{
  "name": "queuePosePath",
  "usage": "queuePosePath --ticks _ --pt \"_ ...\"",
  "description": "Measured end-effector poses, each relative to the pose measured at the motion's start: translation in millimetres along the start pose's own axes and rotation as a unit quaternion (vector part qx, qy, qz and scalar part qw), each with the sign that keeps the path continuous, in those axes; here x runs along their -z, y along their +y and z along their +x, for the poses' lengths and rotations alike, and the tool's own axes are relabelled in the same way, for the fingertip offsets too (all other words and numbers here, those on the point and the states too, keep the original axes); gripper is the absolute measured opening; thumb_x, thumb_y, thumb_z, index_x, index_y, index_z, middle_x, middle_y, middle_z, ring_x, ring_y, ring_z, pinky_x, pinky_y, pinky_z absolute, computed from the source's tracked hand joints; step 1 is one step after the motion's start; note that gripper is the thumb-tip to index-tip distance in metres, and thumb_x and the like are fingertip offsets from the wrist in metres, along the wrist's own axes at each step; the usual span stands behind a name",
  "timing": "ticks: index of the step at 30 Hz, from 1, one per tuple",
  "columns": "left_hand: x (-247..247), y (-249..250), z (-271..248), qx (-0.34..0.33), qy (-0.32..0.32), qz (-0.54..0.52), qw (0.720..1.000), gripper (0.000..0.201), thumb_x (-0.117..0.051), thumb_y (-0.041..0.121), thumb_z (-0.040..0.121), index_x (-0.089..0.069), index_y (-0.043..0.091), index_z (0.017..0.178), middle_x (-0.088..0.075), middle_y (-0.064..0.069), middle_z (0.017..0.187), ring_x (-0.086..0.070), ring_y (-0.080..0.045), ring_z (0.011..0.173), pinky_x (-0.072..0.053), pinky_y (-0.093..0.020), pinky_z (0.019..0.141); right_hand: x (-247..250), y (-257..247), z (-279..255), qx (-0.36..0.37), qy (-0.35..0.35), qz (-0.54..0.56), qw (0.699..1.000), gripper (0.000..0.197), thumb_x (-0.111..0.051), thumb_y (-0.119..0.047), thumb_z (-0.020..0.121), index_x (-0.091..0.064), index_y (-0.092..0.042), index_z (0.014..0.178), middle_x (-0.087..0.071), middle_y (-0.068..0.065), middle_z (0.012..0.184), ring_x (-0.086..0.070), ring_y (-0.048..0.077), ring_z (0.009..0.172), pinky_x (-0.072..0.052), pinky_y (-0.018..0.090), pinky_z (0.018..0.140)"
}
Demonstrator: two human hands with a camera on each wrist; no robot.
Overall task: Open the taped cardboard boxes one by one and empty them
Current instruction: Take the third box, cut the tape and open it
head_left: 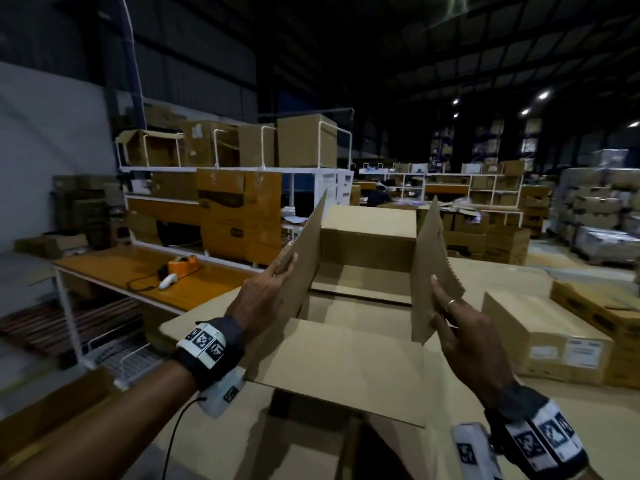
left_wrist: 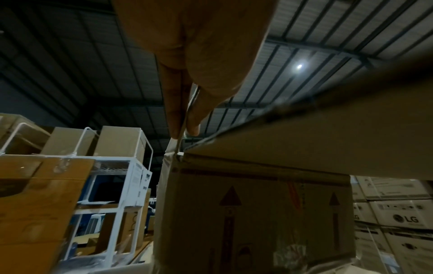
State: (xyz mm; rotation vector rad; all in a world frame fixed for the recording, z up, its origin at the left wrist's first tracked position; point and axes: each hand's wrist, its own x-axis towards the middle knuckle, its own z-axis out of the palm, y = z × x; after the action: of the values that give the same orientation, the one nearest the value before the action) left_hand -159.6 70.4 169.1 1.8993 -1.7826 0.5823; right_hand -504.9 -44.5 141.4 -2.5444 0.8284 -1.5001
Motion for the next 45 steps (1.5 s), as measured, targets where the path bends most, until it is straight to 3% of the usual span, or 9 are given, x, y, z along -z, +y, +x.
queuePosePath --ticks 4,9,17,25,32,35,38,42,45 --pt "-6 -54 -11 0.01 -0.017 -0.004 1.0 0.084 -0.066 -0.006 0.088 -0.025 0.015 0.158 -0.045 -0.018 0.149 -0.069 -0.02 0.087 -0.055 -0.017 0.064 -54 -23 10 -0.01 -0.015 0.007 1.0 0.076 -0.066 0.002 0.09 -0.032 -0.022 0.153 -0.069 0.01 0.107 -0.065 0.016 0.086 -0.057 0.026 0.079" --pt "-28 -95 -15 0.018 -0.052 -0.007 0.998 0.087 -0.072 0.001 0.086 -0.024 0.013 0.158 -0.029 -0.019 0.161 -0.07 -0.028 0.096 -0.06 -0.03 0.075 -104 -26 19 -0.028 -0.05 0.024 0.998 0.073 -0.061 -0.003 0.093 -0.032 -0.029 0.154 -0.067 0.006 0.104 -0.065 0.019 0.086 -0.059 0.043 0.074" --pt "-77 -154 -14 0.004 -0.08 -0.023 0.997 0.093 -0.068 0.009 0.09 -0.011 0.029 0.161 -0.037 -0.009 0.157 -0.066 -0.023 0.114 -0.061 -0.033 0.086 -173 -13 8 -0.063 -0.068 0.025 0.995 0.074 -0.063 -0.004 0.093 -0.032 -0.033 0.153 -0.07 0.002 0.103 -0.066 0.015 0.085 -0.059 0.038 0.075" --pt "-129 -190 -23 0.034 -0.115 -0.058 0.991 0.096 -0.076 0.005 0.082 -0.021 0.023 0.159 -0.033 -0.005 0.161 -0.067 -0.027 0.111 -0.061 -0.035 0.087 -216 4 -8 -0.094 -0.084 0.028 0.992 0.073 -0.064 -0.001 0.09 -0.038 -0.033 0.15 -0.068 -0.012 0.112 -0.067 0.008 0.096 -0.057 0.03 0.08" --pt "-166 -199 -17 0.026 -0.144 -0.122 0.982 0.098 -0.079 0.006 0.082 -0.019 0.022 0.158 -0.049 -0.012 0.149 -0.063 -0.031 0.117 -0.058 -0.041 0.093 -226 14 -19 -0.153 -0.124 -0.005 0.98 0.058 -0.063 -0.004 0.091 -0.055 -0.045 0.131 -0.066 -0.015 0.088 -0.066 0.01 0.08 -0.057 0.033 0.069" --pt "-173 -205 -19 0.025 -0.147 -0.144 0.978 0.099 -0.079 0.009 0.083 -0.017 0.023 0.159 -0.051 -0.015 0.146 -0.062 -0.031 0.12 -0.057 -0.04 0.094 -229 12 -29 -0.186 -0.16 -0.027 0.969 0.027 -0.06 -0.004 0.091 -0.067 -0.017 0.114 -0.065 -0.01 0.083 -0.062 0.006 0.075 -0.056 0.036 0.068" --pt "-177 -213 -24 0.043 -0.168 -0.147 0.974 0.099 -0.081 0.016 0.083 -0.018 0.022 0.159 -0.053 -0.017 0.144 -0.061 -0.031 0.119 -0.055 -0.036 0.096 -229 4 -38 -0.217 -0.18 -0.051 0.958 0.016 -0.058 -0.009 0.092 -0.065 -0.006 0.106 -0.064 -0.007 0.082 -0.061 0.01 0.074 -0.055 0.04 0.068" --pt "-177 -220 -31 0.089 -0.191 -0.127 0.969 0.097 -0.078 0.027 0.087 -0.015 0.024 0.161 -0.056 -0.014 0.139 -0.06 -0.026 0.117 -0.051 -0.033 0.096 -224 -9 -36 -0.231 -0.189 -0.081 0.951 0.022 -0.058 -0.016 0.095 -0.063 -0.007 0.114 -0.065 -0.004 0.083 -0.062 0.012 0.072 -0.054 0.03 0.065" --pt "-178 -231 -36 0.124 -0.2 -0.11 0.966 0.099 -0.078 0.04 0.084 -0.016 0.029 0.16 -0.042 -0.015 0.152 -0.054 -0.029 0.127 -0.048 -0.041 0.105 -221 -11 -41 -0.242 -0.213 -0.131 0.938 0.054 -0.062 -0.024 0.095 -0.045 -0.019 0.146 -0.061 -0.007 0.092 -0.057 0.011 0.081 -0.05 0.032 0.078"
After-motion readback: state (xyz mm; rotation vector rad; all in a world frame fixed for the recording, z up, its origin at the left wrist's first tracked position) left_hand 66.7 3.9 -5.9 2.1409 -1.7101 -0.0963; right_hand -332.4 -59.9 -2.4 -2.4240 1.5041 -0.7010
